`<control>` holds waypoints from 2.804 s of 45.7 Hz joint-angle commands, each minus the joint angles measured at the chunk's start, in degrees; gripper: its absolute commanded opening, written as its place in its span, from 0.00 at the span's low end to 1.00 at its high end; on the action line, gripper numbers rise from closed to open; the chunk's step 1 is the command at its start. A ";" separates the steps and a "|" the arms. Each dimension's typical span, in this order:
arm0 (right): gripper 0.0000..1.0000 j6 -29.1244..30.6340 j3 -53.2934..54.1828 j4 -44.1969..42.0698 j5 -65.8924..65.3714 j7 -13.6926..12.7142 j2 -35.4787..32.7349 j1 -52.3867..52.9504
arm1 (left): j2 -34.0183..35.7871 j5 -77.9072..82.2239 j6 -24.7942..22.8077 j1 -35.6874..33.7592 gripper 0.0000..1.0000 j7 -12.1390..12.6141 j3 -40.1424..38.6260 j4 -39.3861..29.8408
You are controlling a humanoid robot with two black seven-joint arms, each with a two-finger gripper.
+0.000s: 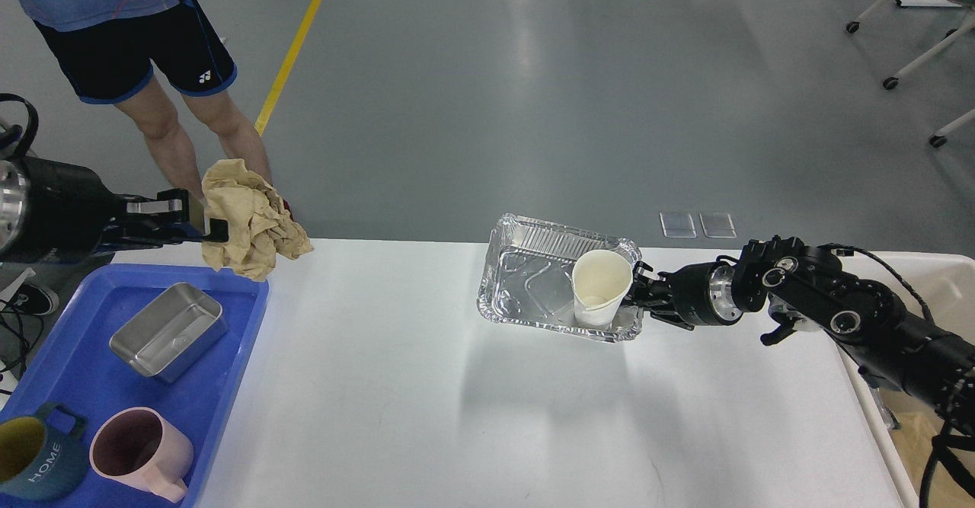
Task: Tidy desktop
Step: 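Lift the paper towel and carry it over the foil tray, then drop the paper towel into the foil tray and raise the left gripper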
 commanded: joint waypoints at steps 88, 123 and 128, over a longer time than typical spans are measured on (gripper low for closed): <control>0.00 -0.33 0.06 0.10 0.00 -0.04 0.37 0.04 | -62.86 13.69 13.88 -3.51 0.83 2.19 2.67 38.46; 0.00 -0.33 0.41 0.18 0.00 -0.04 0.37 -0.05 | -57.49 5.87 18.45 20.21 0.87 -3.70 -34.58 38.46; 0.00 -0.33 0.41 0.10 0.00 -0.04 0.37 -0.05 | -57.49 4.90 18.45 24.34 0.87 -3.79 -41.17 39.34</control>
